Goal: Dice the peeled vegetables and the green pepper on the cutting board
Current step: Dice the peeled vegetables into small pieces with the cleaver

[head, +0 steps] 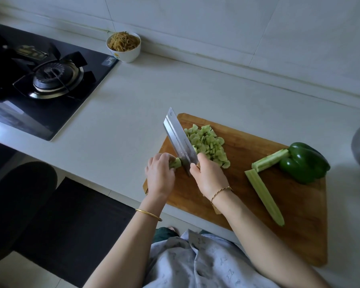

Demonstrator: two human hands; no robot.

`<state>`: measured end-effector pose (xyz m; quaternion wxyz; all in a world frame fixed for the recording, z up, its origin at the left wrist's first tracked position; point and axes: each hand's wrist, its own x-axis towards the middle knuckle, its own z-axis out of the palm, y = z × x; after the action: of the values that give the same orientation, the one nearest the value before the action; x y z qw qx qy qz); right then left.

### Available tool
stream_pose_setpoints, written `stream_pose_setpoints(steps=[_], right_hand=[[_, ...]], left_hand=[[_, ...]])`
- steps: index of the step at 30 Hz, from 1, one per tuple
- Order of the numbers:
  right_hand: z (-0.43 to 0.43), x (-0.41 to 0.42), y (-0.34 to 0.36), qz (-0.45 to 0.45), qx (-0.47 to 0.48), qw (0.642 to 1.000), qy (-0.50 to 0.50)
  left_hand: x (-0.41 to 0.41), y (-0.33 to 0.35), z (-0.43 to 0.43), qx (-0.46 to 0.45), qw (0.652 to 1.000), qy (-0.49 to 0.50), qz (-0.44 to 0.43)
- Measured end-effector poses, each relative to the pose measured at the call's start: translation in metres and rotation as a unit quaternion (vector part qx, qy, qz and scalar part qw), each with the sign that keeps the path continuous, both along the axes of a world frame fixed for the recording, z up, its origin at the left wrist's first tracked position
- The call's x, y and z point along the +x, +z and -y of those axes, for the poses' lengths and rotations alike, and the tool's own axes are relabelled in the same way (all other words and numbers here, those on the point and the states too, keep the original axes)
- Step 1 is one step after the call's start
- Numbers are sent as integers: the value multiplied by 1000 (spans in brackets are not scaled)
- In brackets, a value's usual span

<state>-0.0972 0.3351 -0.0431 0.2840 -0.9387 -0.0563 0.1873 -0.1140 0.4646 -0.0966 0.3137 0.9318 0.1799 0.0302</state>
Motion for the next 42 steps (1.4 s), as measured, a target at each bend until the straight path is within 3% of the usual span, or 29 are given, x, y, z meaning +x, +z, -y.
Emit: stream_pose_setpoints(steps=[11,27,42], right_hand=[[8,2,9,8,48,999,-18],[-4,0,3,-3,-20,1000,9],[0,1,12,-2,31,999,-14]], left_hand=[[4,-1,0,13,1000,1,-5],[6,-2,-3,7,1000,-10,-12],[2,-3,-6,-2,1000,-3,-3]])
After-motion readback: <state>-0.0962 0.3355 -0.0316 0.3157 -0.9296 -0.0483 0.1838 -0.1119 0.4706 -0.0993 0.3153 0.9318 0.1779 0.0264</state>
